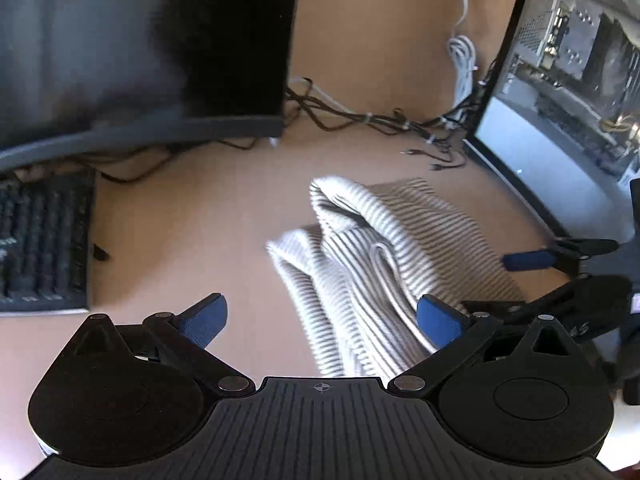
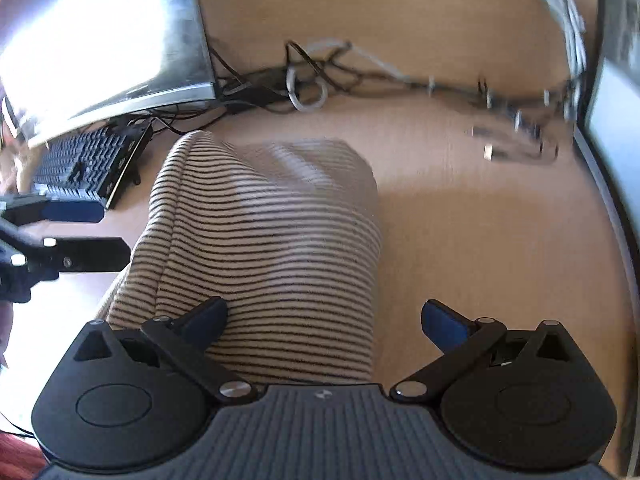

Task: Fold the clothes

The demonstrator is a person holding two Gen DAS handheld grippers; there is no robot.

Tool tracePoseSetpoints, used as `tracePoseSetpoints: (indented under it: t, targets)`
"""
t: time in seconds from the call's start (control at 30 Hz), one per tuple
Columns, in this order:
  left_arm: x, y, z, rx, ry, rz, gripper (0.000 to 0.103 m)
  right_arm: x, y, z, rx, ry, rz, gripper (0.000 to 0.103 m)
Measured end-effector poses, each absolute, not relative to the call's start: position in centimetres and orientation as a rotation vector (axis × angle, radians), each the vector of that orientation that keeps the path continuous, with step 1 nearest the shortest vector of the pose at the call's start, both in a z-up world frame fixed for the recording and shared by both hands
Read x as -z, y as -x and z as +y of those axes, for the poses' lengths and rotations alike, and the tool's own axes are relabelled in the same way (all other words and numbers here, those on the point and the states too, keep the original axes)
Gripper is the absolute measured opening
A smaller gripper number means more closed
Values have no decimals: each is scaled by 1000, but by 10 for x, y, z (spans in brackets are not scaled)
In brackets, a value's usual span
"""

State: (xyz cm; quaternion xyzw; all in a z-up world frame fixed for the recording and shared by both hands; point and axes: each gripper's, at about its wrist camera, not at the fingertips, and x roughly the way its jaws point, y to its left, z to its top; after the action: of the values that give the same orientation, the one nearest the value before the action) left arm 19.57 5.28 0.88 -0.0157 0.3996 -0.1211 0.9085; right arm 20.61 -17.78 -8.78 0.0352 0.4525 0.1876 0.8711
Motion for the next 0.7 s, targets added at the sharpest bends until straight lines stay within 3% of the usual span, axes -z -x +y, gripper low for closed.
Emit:
tracePoseSetpoints:
  t: [0.2, 0.37, 0.5, 0.57, 0.67, 0.7]
  targets:
    - [-9, -198, 60, 239, 46, 836, 103, 89, -205, -189, -411, -161, 1002, 103]
    - [-8, -198, 62, 239, 49, 840, 103, 55, -169, -173, -421, -22, 814, 103]
    - [-6, -198, 64, 234, 53, 843, 103, 34, -124, -137, -511, 188, 644, 84]
    - [-5, -200, 64, 231, 54, 846, 103, 42, -111, -117, -578, 249, 656, 84]
    - [-3, -202, 64, 229, 50, 855, 103, 70, -107, -97, -567, 387, 708, 68]
    - [-2, -202, 65, 227, 45, 857, 103, 75, -110, -98, -552, 409, 714, 67]
